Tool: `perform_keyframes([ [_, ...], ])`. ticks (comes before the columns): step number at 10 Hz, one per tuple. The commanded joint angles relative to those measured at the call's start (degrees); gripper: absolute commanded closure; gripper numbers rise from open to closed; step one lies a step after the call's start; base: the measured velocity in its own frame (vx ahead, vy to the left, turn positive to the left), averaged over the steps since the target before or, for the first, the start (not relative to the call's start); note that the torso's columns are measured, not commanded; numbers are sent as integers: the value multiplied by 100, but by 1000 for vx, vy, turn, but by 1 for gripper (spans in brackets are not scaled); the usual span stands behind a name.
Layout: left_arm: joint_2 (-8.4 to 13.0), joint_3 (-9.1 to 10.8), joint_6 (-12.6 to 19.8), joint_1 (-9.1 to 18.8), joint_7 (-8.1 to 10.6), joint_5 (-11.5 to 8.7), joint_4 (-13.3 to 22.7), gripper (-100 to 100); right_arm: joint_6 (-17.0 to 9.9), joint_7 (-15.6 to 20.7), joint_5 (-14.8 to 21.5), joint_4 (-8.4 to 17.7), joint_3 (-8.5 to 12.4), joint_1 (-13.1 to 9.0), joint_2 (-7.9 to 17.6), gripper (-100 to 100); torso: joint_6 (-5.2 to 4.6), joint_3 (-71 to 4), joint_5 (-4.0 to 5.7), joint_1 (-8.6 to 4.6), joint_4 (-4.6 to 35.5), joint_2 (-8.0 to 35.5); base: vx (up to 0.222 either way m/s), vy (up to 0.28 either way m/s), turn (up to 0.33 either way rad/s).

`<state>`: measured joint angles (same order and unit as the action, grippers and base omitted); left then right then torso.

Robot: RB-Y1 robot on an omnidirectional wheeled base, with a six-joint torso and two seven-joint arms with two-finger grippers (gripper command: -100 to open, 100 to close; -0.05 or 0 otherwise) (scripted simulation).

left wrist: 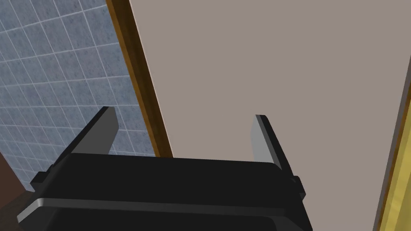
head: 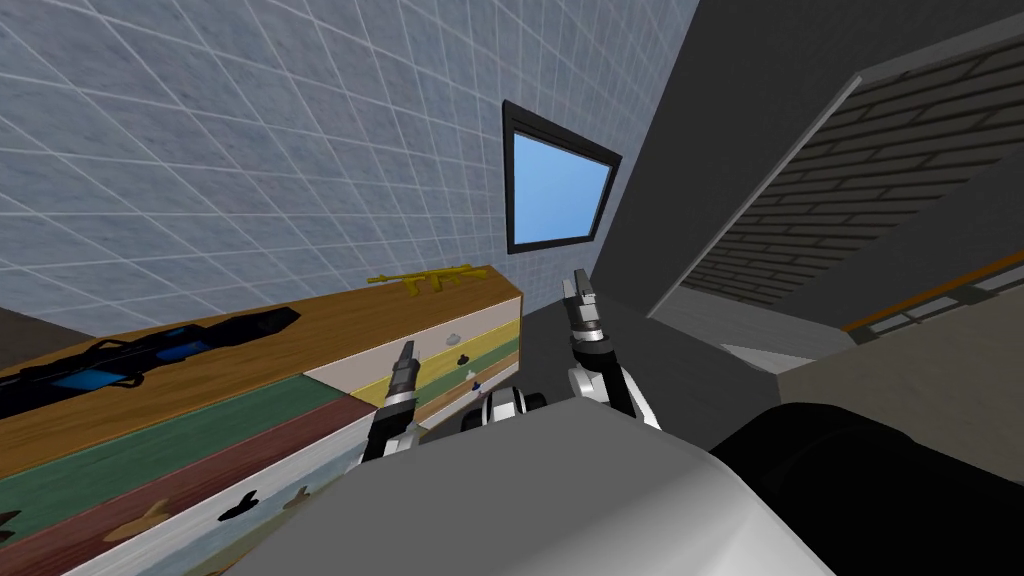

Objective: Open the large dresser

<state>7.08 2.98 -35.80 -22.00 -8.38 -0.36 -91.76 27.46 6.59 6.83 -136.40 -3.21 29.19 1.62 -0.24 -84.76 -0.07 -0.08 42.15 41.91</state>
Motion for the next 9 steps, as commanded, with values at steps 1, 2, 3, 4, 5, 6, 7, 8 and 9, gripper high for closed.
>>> perform_keyframes([
  [1,-62,-78,-41,37,-27,27,363,-100,0,0,0,0,0,0,0,0,14,8,6,-4,6,17,55,-190,-1],
  [2,-86,-87,-56,48,-30,31,442,-100,0,0,0,0,0,1,-1,0,22,12,11,-9,10,24,30,-171,14],
  [3,-117,-96,-71,58,-34,34,518,-100,0,0,0,0,0,0,0,0,23,21,8,7,14,42,4,-111,9],
  [4,-196,-112,-97,77,-40,40,651,-100,0,0,0,0,0,0,0,0,24,28,1,29,18,51,-9,-104,3],
  [5,-293,-123,-115,90,-45,45,747,-100,0,0,0,0,0,0,0,0,24,29,1,25,18,53,-10,-107,9],
  [6,-368,-128,-124,96,-47,47,791,-100,0,0,0,0,0,0,0,0,24,25,5,13,16,46,-6,-87,6],
  [7,-324,-128,-99,85,-49,47,735,-100,0,0,0,0,0,0,0,0,24,20,6,13,14,38,-4,-37,2],
  [8,-304,-110,71,90,-39,35,573,-100,0,0,0,0,1,0,1,0,24,17,3,26,13,34,42,-11,-12],
  [9,-290,-100,161,92,-34,30,484,-100,0,0,0,0,1,0,1,0,24,10,2,26,10,21,79,-13,-17],
])
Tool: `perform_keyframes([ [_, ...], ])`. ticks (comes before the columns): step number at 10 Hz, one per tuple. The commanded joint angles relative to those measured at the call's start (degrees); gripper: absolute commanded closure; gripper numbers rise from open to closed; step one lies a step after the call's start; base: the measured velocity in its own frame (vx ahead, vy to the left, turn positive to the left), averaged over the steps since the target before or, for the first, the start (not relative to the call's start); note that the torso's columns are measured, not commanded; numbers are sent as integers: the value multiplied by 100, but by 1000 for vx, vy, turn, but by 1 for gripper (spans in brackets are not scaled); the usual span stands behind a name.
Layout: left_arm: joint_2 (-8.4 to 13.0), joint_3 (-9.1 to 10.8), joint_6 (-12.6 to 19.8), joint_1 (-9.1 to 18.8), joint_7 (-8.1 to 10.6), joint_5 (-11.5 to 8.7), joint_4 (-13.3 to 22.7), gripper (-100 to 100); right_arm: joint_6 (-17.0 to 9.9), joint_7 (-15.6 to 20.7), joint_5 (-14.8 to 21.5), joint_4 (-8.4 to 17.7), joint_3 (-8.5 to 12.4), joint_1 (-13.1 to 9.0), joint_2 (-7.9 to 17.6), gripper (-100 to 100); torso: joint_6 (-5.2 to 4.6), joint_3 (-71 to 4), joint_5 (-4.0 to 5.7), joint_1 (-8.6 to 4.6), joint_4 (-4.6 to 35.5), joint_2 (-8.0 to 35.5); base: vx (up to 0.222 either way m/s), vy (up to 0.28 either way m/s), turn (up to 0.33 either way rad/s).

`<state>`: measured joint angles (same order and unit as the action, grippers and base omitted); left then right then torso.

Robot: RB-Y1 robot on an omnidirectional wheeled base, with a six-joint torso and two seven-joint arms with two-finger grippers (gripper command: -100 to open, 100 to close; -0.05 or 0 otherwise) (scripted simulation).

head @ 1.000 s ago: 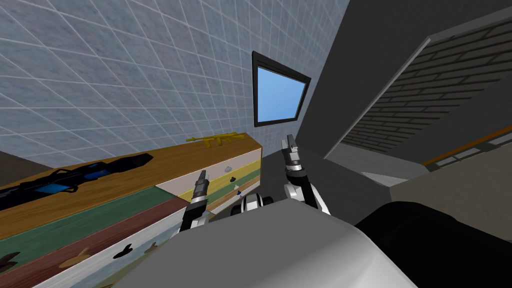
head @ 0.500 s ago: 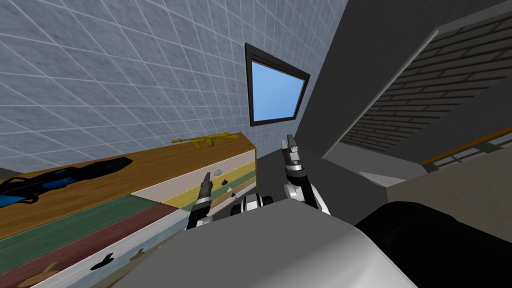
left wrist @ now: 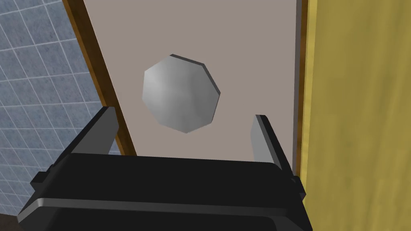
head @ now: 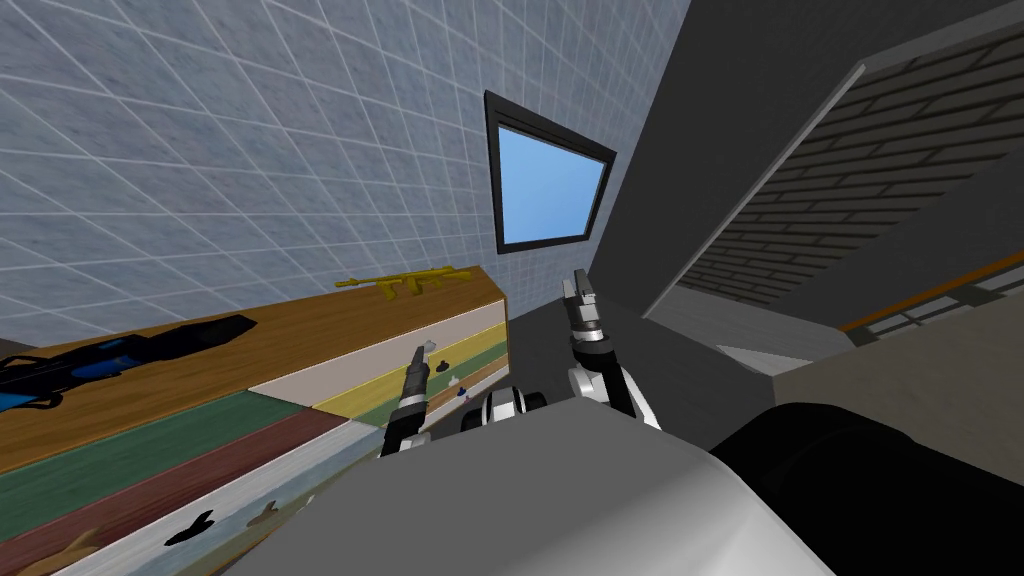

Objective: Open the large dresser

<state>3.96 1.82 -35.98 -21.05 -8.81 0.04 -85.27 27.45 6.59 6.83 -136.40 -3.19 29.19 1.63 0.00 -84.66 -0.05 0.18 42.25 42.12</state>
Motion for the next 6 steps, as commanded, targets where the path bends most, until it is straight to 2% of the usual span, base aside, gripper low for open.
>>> perform_keyframes([
  [1,17,12,101,-1,7,-7,-94,-100,0,0,0,0,0,0,0,0,0,-4,2,-10,-2,-5,37,-6,-2],
  [2,-15,-10,-62,-8,-4,6,72,100,0,0,0,0,0,0,0,0,1,8,4,-15,2,15,-33,20,23],
  [4,-3,-40,61,-64,1,12,-158,100,0,0,0,0,0,-1,0,0,5,11,-9,5,-8,12,-77,-11,-1],
  [6,10,-68,151,-152,12,16,-296,100,-1,0,0,1,-1,-3,-1,0,12,30,-1,-17,2,48,-183,-84,22],
])
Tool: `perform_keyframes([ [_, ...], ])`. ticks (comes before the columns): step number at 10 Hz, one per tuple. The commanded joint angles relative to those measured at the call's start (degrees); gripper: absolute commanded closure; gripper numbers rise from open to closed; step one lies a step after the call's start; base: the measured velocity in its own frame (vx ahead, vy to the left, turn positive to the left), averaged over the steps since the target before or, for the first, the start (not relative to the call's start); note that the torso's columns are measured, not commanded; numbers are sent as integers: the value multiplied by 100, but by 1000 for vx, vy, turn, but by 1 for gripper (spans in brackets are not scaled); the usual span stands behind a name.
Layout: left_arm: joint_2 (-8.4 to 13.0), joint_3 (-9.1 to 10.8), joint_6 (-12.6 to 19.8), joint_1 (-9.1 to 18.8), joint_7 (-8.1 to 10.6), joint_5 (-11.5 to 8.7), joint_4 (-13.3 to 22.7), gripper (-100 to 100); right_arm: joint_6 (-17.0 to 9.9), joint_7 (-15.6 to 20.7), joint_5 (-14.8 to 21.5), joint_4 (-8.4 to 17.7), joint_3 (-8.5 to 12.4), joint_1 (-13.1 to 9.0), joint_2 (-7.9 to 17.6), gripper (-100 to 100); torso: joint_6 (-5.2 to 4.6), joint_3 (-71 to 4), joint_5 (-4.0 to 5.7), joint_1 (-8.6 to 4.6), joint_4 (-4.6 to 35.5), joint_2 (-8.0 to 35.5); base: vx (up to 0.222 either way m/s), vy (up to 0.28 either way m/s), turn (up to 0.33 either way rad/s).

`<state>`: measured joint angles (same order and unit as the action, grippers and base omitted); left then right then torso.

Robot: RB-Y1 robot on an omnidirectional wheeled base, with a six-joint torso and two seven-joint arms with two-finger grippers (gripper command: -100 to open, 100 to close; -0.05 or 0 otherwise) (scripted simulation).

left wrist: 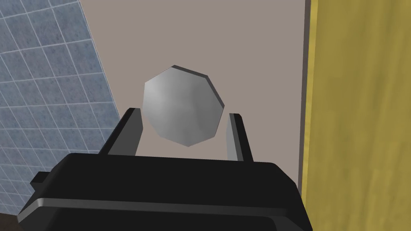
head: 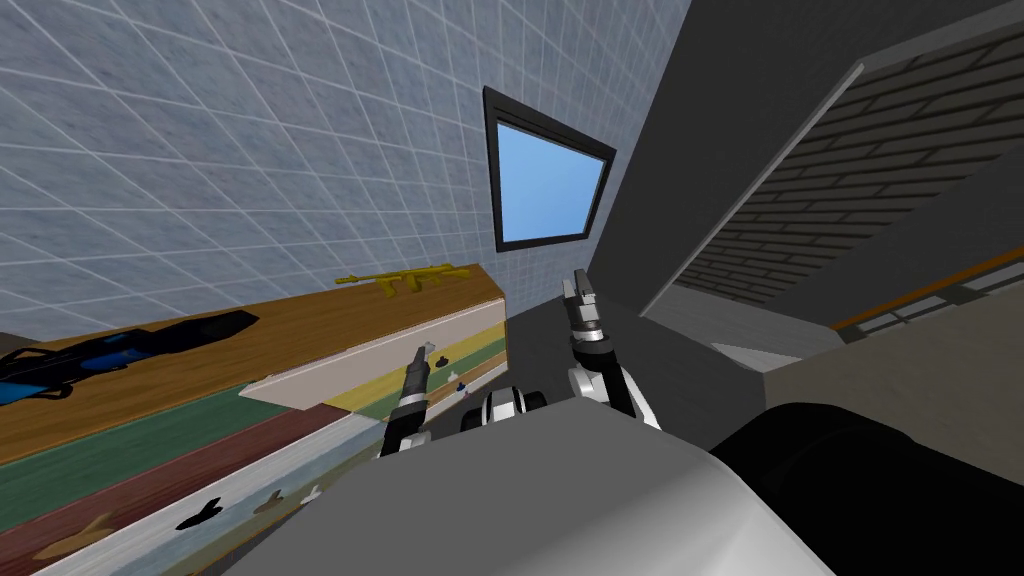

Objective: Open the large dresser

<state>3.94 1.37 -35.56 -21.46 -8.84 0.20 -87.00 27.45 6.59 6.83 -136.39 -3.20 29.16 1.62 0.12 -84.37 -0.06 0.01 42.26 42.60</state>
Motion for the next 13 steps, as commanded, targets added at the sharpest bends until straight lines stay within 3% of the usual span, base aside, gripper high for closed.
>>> perform_keyframes([
  [1,19,-36,154,-155,21,2,-193,100,0,0,0,0,0,0,0,0,-5,-9,5,-9,2,-13,-185,-87,25],
  [13,14,-229,42,-566,21,50,-445,100,0,0,0,0,0,1,1,0,-14,-34,10,3,4,-55,-151,-51,13],
])
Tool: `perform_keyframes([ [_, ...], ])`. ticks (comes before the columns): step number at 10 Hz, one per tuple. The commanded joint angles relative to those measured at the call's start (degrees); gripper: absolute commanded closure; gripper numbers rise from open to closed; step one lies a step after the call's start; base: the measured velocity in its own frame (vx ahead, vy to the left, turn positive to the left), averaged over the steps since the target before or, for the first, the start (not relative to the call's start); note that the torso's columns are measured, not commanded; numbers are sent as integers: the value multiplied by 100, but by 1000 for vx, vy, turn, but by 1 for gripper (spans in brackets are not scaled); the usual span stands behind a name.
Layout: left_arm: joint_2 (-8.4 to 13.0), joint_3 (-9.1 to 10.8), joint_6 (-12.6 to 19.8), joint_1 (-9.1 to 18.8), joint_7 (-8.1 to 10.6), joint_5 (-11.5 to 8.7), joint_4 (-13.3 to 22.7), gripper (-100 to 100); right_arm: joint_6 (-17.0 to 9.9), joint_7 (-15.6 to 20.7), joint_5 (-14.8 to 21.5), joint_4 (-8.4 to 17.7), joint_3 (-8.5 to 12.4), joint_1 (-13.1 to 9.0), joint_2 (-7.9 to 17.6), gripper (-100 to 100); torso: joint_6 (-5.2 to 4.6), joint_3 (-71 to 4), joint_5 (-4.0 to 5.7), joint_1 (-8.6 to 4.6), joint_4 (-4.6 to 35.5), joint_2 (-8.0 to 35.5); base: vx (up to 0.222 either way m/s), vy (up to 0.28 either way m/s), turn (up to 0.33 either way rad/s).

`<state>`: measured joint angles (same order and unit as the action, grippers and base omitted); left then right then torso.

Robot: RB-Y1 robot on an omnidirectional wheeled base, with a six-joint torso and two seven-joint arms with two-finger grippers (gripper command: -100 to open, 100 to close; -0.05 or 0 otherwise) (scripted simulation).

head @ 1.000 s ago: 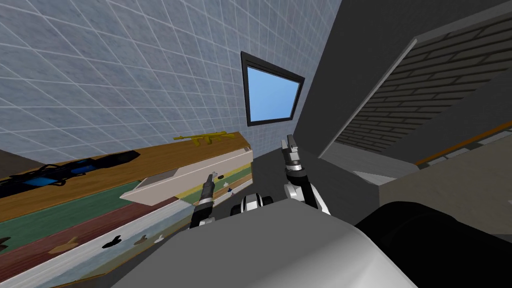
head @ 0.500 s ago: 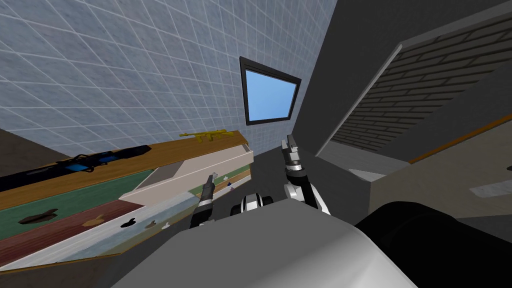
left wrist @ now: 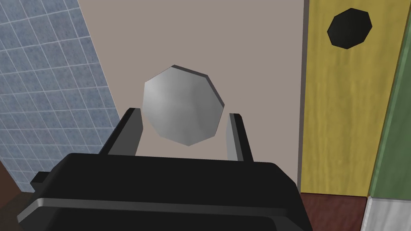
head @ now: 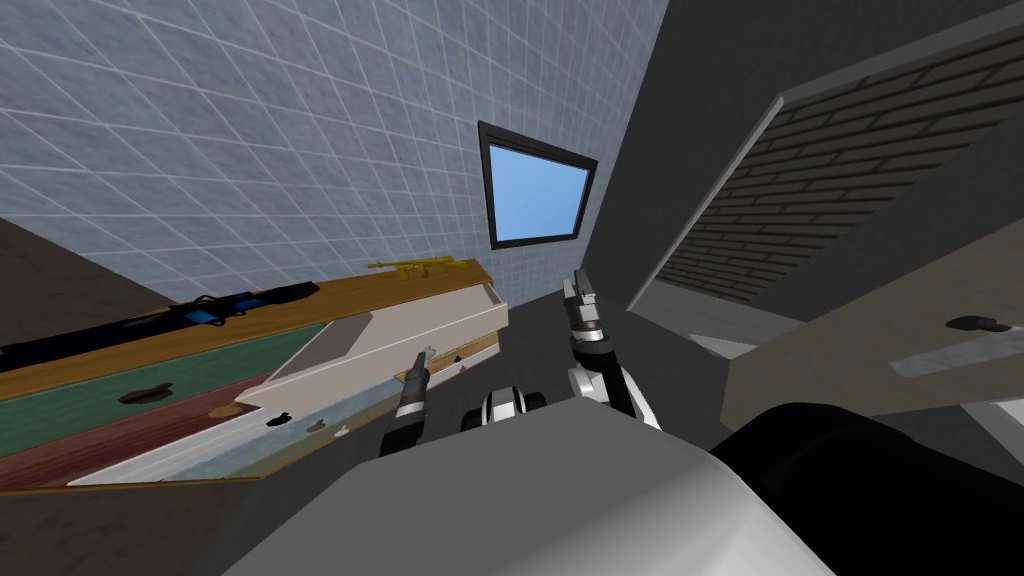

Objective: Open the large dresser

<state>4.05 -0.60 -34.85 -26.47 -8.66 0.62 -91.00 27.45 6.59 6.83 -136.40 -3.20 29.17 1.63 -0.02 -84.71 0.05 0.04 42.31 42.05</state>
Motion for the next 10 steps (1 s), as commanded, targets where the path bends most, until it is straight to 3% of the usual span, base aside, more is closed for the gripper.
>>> perform_keyframes([
  [1,4,-53,-48,-110,4,11,-74,100,0,0,0,0,0,0,0,0,0,5,-4,-7,-6,13,-181,-74,29],
  [2,21,-32,57,-151,14,-4,-242,-100,0,0,0,0,0,-1,-1,0,-3,19,-6,-18,-6,33,-84,-39,1],
  [10,134,-61,741,-685,103,-74,-1428,-100,0,0,0,0,1,1,1,0,3,26,13,-21,21,51,21,2,-12],
])
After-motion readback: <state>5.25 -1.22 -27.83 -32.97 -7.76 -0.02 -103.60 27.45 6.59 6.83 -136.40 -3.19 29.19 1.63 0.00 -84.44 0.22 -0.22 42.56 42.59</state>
